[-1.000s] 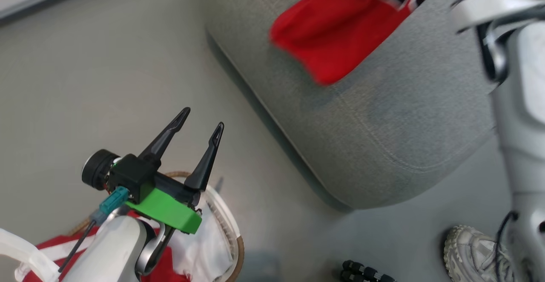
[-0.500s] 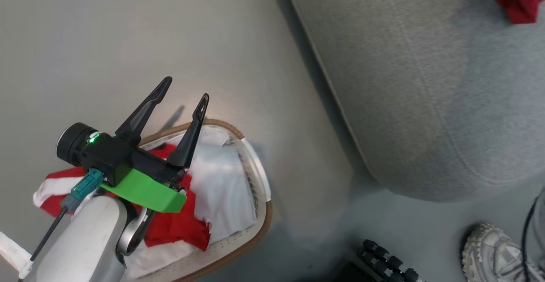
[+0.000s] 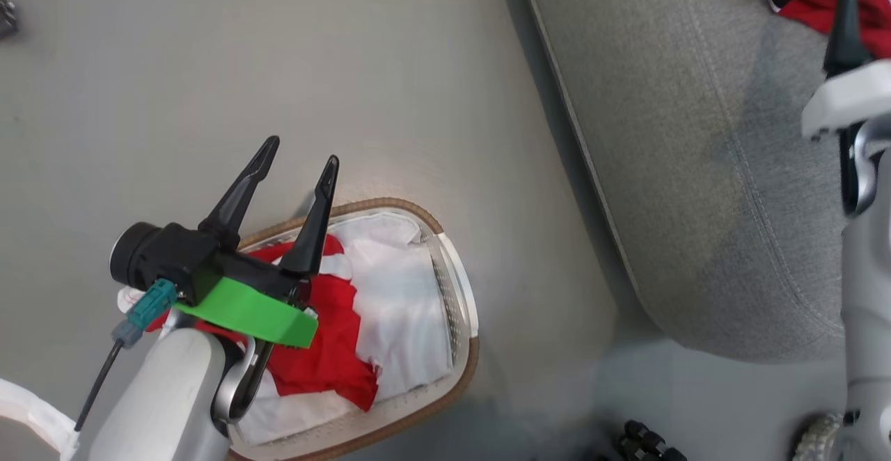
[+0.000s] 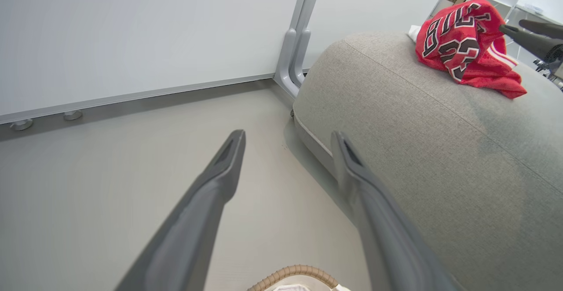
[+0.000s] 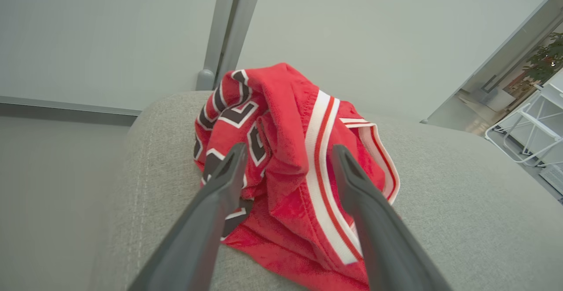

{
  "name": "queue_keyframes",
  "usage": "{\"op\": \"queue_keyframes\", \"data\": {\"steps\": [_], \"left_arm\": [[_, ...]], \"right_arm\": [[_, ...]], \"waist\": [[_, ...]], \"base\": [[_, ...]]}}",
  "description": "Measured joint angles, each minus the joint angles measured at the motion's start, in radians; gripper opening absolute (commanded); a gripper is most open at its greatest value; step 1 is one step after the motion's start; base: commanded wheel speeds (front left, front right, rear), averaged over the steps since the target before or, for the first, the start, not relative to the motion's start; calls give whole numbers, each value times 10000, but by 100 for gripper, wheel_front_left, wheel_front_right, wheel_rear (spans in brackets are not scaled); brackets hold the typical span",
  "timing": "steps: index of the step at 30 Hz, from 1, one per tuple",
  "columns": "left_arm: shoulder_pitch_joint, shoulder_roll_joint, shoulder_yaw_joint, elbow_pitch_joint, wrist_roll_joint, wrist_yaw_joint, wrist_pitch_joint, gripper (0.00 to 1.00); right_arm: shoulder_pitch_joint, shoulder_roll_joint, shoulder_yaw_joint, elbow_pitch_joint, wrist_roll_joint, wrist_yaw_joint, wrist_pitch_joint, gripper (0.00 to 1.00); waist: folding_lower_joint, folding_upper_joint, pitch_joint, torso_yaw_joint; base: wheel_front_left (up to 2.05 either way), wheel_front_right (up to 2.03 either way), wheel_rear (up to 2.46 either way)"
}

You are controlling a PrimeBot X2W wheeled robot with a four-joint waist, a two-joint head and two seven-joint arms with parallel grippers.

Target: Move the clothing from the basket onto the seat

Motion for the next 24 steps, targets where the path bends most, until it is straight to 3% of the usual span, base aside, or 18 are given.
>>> {"op": "queue_keyframes", "data": {"steps": [11,24], "left_arm": [[909,-1043,1618,832,717,0,-2,100],[1925,-1845,3718,1933,1866,0,-2,100]], "right_arm": [[2838,173,1484,-1843,2178,0,-13,100],[4400,817,2573,-1576,3022,0,-13,100]], "waist": [[-2,0,-1682,600],[-2,0,-3417,1886]], "base": [[0,0,0],[0,0,0]]}}
